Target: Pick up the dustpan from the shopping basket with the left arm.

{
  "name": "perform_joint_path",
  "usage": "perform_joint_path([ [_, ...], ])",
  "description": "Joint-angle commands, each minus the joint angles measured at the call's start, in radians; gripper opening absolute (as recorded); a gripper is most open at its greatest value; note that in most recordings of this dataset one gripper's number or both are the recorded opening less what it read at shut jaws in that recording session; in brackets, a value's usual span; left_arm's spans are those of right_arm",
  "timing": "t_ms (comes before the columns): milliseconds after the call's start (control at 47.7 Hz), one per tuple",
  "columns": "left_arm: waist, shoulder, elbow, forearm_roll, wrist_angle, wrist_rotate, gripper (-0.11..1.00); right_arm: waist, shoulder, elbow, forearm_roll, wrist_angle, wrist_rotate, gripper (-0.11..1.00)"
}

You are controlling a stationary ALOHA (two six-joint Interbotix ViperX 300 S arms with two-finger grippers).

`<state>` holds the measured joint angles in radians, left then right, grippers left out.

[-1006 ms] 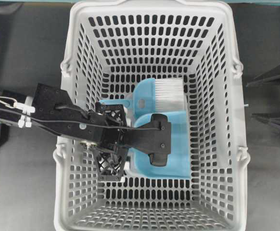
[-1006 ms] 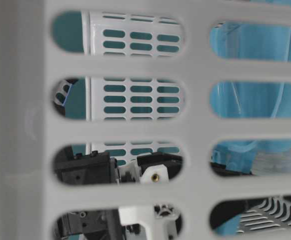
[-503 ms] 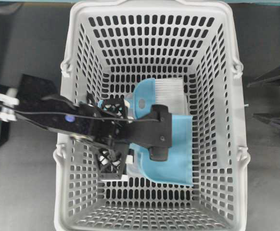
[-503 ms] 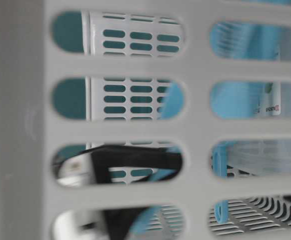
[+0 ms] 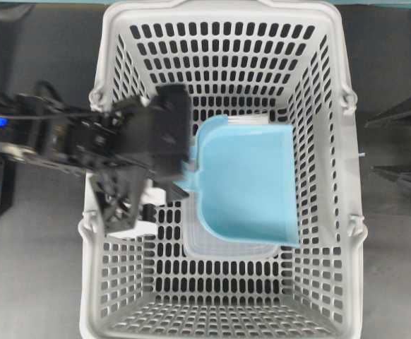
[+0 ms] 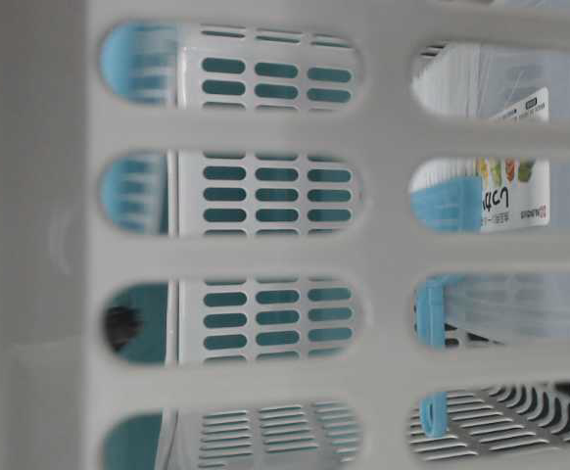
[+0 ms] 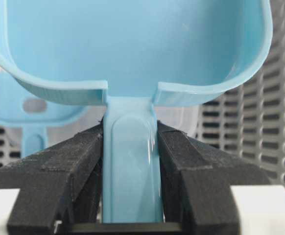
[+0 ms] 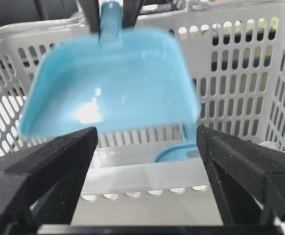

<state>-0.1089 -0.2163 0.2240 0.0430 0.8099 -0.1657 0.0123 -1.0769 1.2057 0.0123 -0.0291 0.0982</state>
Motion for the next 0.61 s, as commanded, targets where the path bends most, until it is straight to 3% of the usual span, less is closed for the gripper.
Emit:
perform_joint_path([
  [0,-0.002,-0.074,0.012,0.002,-0.049,0.006,0.29,0.000,0.005,-0.008,0.003,-0.006,0.002,0.78],
  [231,-0.005,-0.133,0.071,0.003,-0.127,0.012,0.29,0.002,0.005,-0.006,0.003,-0.005,0.002,0.78],
  [587,-0.003,-0.117,0.063,0.003,-0.140,0.015,0.29,0.002,0.005,-0.008,0.003,-0.005,0.003,0.78],
])
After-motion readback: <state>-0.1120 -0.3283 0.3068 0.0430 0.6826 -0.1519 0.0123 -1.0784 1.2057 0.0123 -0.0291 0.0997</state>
